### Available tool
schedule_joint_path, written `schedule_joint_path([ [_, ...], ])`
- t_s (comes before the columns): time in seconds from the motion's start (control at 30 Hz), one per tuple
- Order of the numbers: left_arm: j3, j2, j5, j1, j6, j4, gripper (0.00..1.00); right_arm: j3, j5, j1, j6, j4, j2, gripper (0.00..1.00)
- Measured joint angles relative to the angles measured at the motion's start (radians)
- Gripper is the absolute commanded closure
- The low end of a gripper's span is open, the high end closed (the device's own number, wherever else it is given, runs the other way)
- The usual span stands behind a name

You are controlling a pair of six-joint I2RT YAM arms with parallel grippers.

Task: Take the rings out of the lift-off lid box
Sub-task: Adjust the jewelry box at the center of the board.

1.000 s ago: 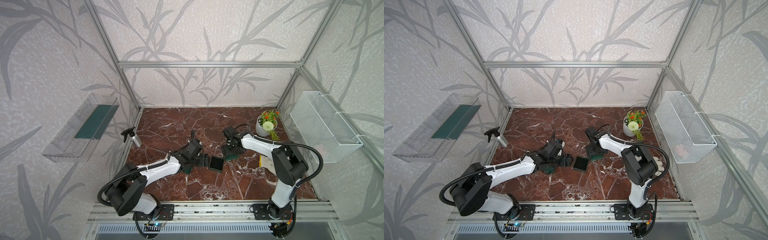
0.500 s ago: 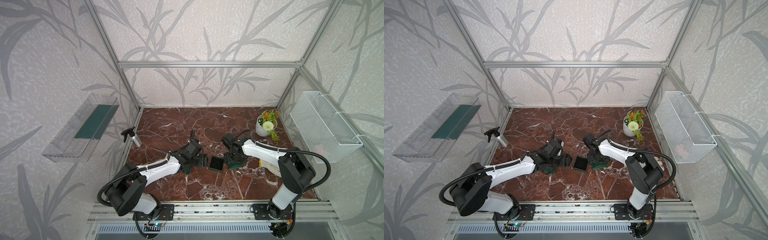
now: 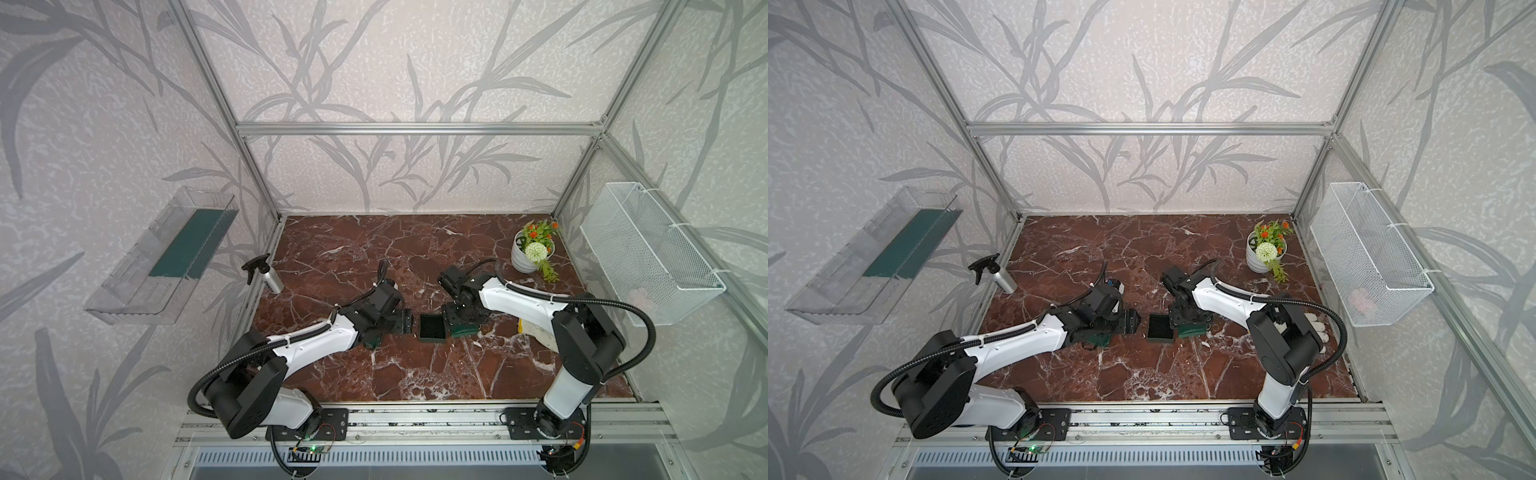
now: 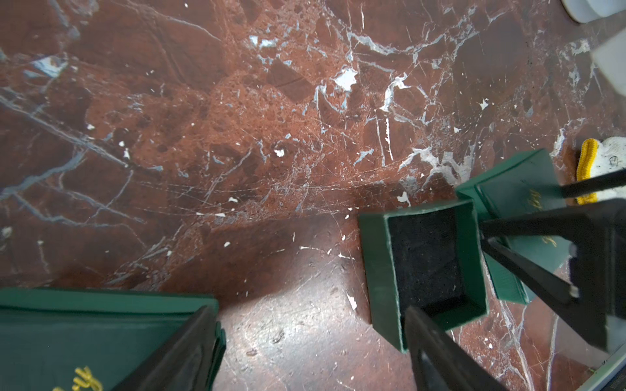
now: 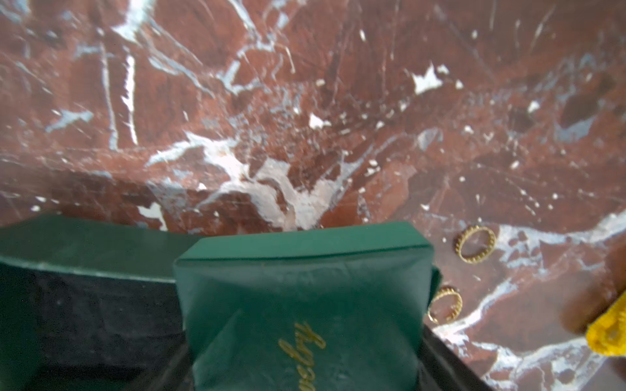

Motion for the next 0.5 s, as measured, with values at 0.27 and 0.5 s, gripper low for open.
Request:
schedule_joint_path([
  [0.27, -0.023, -0.045, -0.011, 0.0, -0.003, 0.0, 0.14, 0.071, -0.015, 0.021, -0.022, 0.016, 0.031, 0.22],
  [0.5, -0.031, -0.063, -0.026, 0.0, -0.003, -0.007, 0.14, 0.048, -0.013, 0.056, -0.054, 0.029, -0.007, 0.22],
])
